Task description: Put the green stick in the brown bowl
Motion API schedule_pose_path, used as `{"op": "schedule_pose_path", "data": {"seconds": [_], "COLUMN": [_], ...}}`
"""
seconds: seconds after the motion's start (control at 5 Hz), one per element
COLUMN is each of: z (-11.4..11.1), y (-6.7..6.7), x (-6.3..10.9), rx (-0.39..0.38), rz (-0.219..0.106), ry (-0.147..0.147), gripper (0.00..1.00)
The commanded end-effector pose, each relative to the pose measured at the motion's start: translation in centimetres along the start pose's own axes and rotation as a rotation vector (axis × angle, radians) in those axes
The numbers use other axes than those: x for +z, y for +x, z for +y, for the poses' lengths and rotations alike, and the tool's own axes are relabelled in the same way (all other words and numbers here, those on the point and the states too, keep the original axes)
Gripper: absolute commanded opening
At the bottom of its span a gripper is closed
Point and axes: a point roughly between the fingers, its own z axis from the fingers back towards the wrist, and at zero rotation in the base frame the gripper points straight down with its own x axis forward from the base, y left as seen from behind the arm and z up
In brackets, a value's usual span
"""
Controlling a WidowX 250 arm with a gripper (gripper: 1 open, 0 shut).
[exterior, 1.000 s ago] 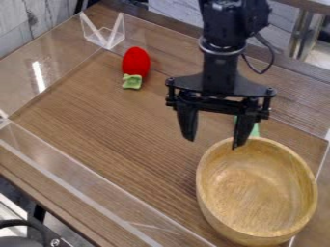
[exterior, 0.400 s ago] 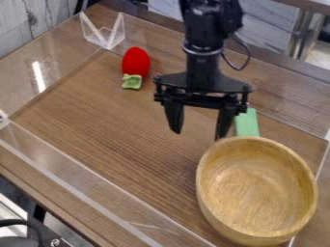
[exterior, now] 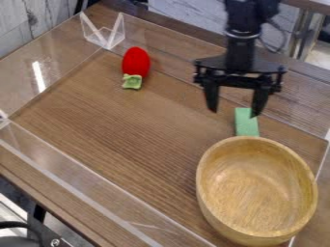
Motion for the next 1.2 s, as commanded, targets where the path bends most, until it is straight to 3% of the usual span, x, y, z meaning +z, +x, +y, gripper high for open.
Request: {"op": "schedule_pose_path", "data": {"seconds": [0.0,0.2,0.6,0.8,1.0], "z": [-1.3,-1.4,-1.5,-1.4,-1.6], "y": [1.7,2.3,3.7,4.1,4.3], "x": [-0.3,-2.3,-3.9,-4.0,-4.3], "rx": [-0.020,-0.041,-0.018,0.030,0.067], "rz": [-0.054,-0.062,-0.069,-0.078,-0.077], "ry": [-0.023,-0.010,0.006,0.015,0.022], "gripper": [1.00,1.00,1.00,0.00,0.00]}}
